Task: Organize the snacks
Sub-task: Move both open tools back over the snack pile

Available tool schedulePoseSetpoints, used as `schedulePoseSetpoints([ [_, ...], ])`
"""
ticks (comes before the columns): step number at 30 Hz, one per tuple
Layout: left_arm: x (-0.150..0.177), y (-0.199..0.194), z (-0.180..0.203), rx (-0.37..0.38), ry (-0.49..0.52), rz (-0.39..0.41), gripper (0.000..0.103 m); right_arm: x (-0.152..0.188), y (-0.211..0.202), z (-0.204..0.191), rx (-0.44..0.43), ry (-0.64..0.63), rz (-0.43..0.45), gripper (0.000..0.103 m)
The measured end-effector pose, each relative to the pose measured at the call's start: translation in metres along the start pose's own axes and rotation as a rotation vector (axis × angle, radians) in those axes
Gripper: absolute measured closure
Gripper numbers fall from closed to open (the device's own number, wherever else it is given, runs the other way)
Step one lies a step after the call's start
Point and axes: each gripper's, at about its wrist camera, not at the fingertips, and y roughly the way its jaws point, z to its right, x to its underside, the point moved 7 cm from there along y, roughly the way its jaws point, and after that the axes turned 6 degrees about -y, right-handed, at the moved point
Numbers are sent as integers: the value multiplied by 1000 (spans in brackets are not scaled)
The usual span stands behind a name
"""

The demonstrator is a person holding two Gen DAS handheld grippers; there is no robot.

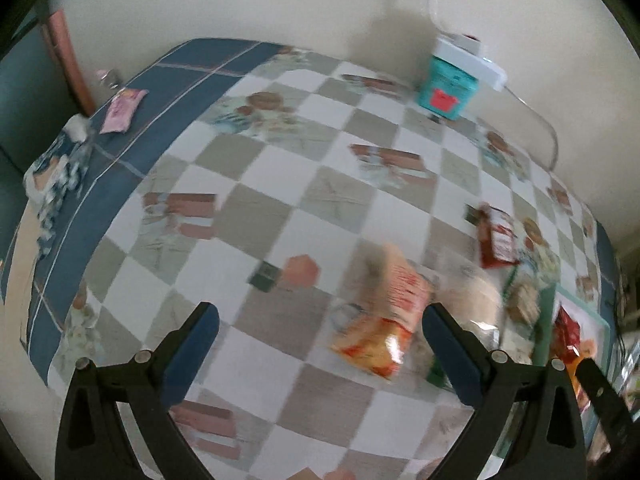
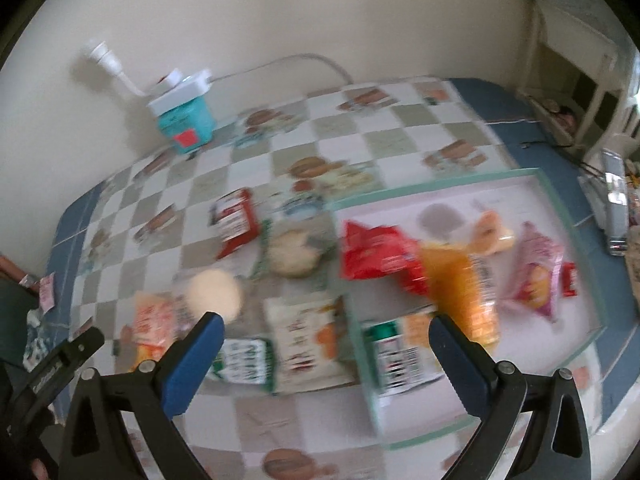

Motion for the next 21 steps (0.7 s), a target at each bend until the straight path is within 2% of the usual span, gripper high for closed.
schedulePoseSetpoints([
  [7,-11,8,-40,-74,-52,0,2,8,17,-44,-42,-15,-42,0],
  [11,-15,12,-53,-82,-76,-10,2,12,29,-71,-95,-45,-57,0],
  [18,-20,20,-62,-64,-146,-34,2,9,45,-74,-82,-85,-77,0],
  [21,-20,21,-56,-61,-139,-36,2,6,49,-66,-59,-93,-80,0],
])
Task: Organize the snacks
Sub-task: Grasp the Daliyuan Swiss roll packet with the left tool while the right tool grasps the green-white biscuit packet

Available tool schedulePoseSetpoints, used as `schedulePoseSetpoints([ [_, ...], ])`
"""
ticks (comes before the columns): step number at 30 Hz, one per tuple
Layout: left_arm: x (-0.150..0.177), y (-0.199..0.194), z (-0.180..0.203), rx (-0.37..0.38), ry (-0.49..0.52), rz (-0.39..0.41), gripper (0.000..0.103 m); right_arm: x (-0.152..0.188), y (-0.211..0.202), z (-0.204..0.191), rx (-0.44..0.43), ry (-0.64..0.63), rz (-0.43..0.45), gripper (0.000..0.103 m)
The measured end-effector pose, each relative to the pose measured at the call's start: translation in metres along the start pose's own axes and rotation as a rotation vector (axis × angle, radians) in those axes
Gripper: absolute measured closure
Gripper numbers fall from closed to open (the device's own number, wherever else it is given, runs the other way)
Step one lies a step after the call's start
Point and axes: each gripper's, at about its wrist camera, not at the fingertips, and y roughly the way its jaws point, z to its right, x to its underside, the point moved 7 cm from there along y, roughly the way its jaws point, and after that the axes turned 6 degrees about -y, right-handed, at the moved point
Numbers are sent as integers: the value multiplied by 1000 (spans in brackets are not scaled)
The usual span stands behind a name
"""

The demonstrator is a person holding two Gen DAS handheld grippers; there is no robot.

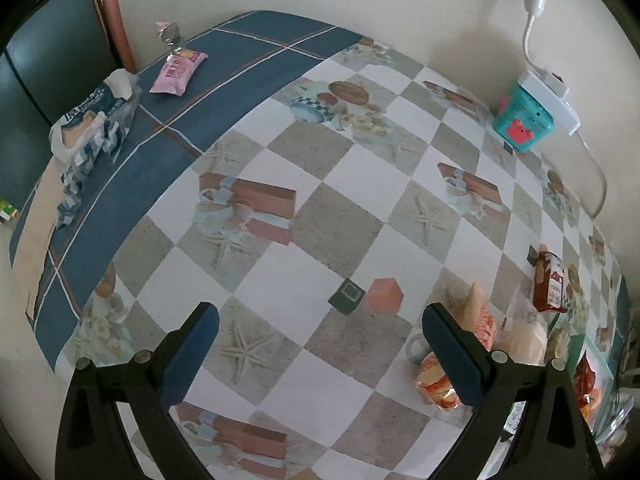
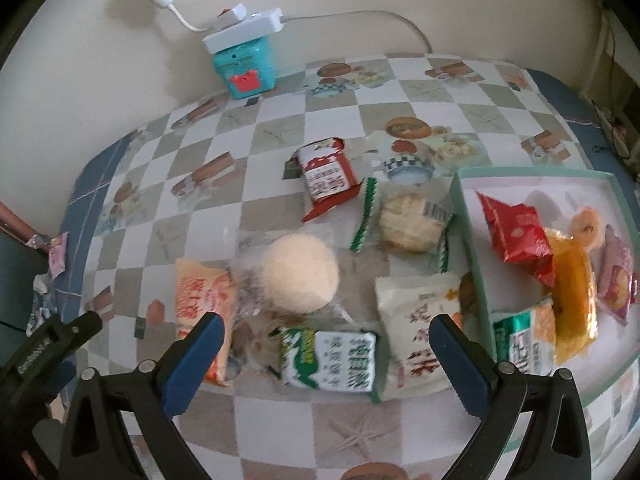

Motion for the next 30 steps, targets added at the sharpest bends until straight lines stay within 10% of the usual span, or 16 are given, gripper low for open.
schedulePoseSetpoints([
  [11,22,19,50,65,65,-82,2,6,7,29,35,39,-52,0],
  [30,59,52,112,-64,340,-117,2,1,-1,63,39,125,-45,0],
])
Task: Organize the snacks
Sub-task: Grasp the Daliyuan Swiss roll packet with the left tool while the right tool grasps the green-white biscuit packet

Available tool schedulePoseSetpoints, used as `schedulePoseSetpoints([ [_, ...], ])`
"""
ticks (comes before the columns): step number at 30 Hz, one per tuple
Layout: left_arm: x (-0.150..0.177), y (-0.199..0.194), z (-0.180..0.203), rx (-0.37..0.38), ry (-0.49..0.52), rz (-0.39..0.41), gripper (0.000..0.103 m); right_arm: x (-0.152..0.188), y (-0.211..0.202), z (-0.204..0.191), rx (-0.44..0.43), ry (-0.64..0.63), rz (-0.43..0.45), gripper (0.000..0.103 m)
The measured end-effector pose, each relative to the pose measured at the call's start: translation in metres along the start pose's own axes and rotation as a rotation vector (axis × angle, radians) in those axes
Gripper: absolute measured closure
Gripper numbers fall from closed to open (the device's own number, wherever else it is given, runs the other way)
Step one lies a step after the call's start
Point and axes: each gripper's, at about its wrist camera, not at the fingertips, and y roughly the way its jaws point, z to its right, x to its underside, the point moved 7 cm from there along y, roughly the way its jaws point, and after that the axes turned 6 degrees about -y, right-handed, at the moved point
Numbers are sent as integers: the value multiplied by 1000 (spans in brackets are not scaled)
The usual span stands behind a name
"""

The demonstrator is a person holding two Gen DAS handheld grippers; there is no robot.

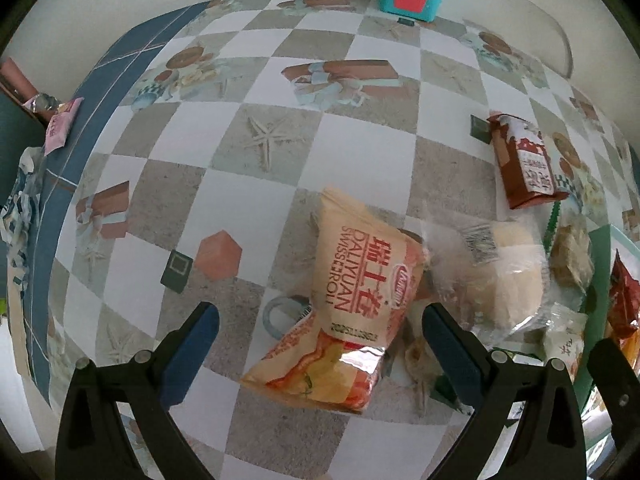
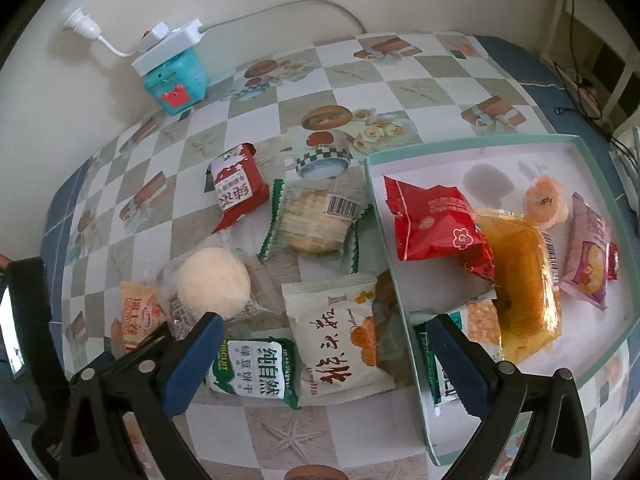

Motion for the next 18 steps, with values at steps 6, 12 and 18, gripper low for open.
schedulePoseSetpoints([
  [6,-4,12,-29,-24,-130,-43,2,0,0,1,-2,1,-2,0],
  [12,-7,17,-52,-11,-212,-71,2,1,1,-3,-12,-11,-4,0],
  [18,-7,11,-42,24,-178,-73,15,5,4,-13,-18,-36,-11,0],
])
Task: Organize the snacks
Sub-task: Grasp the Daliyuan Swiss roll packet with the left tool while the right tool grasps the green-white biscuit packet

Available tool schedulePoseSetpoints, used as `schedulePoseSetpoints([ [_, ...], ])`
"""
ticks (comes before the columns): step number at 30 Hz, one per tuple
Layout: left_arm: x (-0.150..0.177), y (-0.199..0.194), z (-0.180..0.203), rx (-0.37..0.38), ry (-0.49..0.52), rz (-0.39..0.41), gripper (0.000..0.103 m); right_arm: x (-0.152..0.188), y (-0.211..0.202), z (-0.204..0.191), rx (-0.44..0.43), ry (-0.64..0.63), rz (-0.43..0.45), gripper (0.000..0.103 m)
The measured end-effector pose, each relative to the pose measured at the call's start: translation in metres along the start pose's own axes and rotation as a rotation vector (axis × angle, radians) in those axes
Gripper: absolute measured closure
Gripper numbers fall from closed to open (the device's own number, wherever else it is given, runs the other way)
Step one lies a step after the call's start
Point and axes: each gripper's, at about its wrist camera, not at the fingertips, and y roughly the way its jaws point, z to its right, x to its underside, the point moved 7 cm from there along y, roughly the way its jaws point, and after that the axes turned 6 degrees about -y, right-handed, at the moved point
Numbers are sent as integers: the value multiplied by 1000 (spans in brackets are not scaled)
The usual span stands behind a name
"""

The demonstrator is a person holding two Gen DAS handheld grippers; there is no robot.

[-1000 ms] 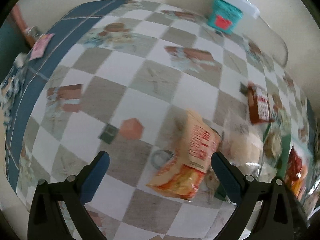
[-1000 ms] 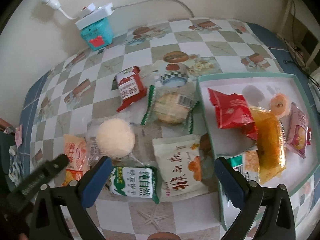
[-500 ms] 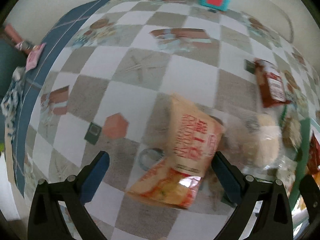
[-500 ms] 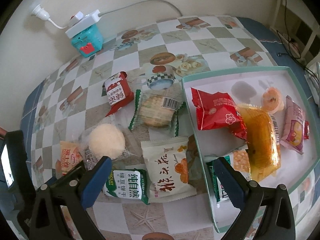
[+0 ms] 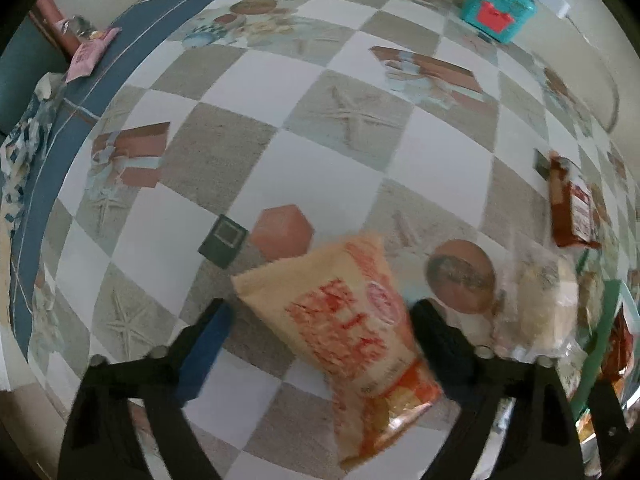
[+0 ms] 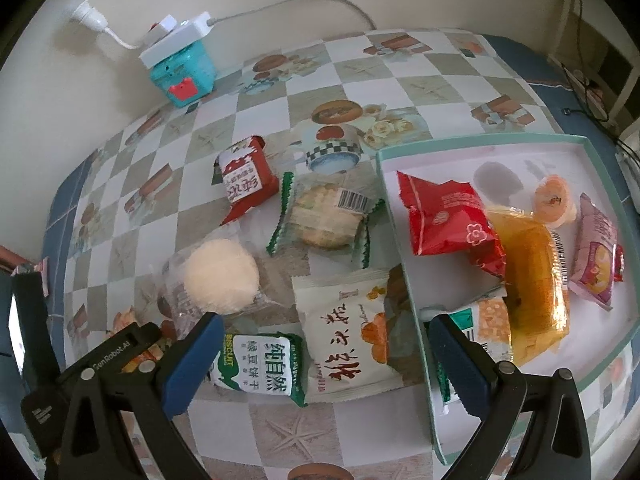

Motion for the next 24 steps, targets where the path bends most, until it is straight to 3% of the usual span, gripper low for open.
schedulePoseSetpoints([
  [3,4,-5,8,12,23,2,30,1,0,-6,-30,-5,0,0],
  [5,4,-8,10,18,33,8,49,0,-1,-7,-38,-6,10,0],
  [7,3,-12,9,23,35,12,54,0,-2,-7,-41,-7,14,0],
  [13,3,-17,-1,25,8,24,57,4,4,-11,-78,-3,-14,0],
  [24,3,-23,-39,25,-54,33,59,20,18,-48,-80,-134,-55,0],
])
